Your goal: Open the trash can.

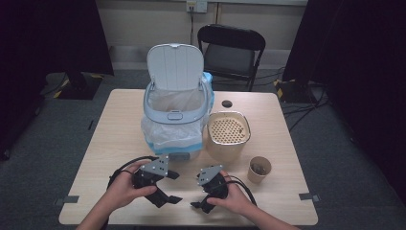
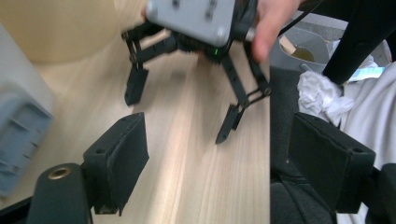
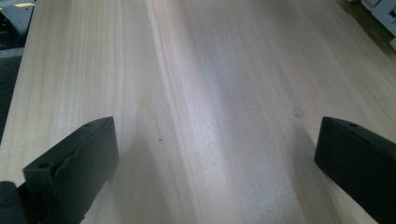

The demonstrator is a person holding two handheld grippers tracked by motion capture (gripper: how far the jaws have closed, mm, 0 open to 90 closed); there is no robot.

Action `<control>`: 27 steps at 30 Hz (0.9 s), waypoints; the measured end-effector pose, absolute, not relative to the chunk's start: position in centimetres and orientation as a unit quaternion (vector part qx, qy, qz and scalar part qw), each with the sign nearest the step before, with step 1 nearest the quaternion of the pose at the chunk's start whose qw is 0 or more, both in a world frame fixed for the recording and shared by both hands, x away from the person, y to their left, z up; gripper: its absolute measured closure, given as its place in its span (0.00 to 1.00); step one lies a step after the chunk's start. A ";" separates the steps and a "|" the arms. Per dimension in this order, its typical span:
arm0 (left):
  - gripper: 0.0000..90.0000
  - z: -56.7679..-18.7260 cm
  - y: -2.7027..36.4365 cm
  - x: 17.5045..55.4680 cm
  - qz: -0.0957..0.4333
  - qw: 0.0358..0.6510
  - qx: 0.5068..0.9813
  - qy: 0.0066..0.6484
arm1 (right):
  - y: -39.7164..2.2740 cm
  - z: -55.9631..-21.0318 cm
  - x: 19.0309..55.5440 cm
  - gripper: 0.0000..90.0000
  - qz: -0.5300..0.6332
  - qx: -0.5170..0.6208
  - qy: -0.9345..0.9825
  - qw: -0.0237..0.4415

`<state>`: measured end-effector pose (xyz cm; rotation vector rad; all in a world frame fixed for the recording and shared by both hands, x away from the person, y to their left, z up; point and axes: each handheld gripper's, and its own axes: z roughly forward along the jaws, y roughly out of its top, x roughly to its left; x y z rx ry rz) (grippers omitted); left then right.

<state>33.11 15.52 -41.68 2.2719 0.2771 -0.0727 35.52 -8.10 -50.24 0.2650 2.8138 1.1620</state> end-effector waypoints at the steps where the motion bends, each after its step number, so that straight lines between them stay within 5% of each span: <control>1: 0.22 -41.7 15.5 33.1 -0.029 0.413 0.904 0.110 | -8.1 -50.2 35.5 0.00 0.380 0.087 0.920 0.042; 21: 0.22 -47.8 16.8 33.4 -0.018 0.403 0.905 0.137 | -8.6 -50.1 35.8 0.00 0.373 0.097 0.922 0.037; 26: 0.22 -48.5 17.1 33.4 0.003 0.385 0.914 0.126 | -9.5 -49.5 36.2 0.19 0.371 0.102 0.922 0.040; 27: 0.22 -48.6 17.0 33.3 0.001 0.393 0.910 0.134 | -9.7 -49.4 36.2 0.15 0.369 0.107 0.923 0.040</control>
